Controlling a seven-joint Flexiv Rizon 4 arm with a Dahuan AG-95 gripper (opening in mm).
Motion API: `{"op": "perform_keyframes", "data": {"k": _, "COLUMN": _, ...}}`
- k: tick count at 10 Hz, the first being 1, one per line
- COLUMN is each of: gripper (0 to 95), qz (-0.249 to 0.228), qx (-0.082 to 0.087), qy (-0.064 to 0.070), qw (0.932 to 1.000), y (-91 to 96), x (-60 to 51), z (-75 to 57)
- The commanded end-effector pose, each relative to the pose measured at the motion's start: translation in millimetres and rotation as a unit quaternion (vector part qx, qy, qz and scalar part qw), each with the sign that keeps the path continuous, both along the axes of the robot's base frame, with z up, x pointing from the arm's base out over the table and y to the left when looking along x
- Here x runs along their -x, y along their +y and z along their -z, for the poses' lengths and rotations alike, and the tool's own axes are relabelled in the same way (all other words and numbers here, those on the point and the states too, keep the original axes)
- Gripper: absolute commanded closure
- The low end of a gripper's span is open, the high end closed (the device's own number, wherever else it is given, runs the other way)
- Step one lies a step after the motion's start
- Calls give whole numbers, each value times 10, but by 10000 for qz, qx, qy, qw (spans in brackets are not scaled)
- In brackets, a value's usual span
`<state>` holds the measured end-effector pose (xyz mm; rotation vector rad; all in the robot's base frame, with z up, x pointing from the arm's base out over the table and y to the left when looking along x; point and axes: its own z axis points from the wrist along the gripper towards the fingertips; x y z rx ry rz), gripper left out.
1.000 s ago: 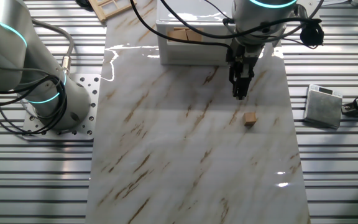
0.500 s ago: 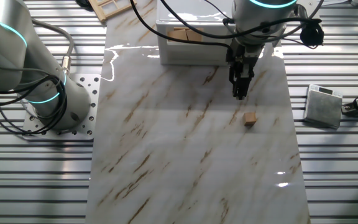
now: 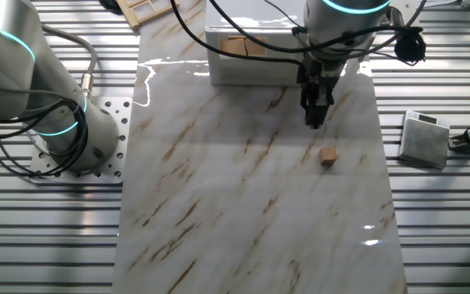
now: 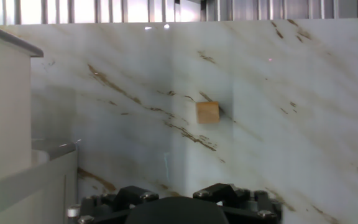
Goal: Put things in the drawer
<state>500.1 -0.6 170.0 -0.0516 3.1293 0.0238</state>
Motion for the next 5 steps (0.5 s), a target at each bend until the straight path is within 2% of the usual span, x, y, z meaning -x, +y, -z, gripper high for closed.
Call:
{"op": "perform_keyframes", "data": {"k": 1, "gripper": 950, "qz": 10, "qx": 1, "qy": 6, "qw": 10000, "y": 6, "x": 1, "z": 1}}
{"op": "perform_keyframes", "data": {"k": 5, "gripper": 950, "qz": 59, "qx": 10, "qy": 9, "qw": 10000, "y": 6, "x": 2, "z": 1}}
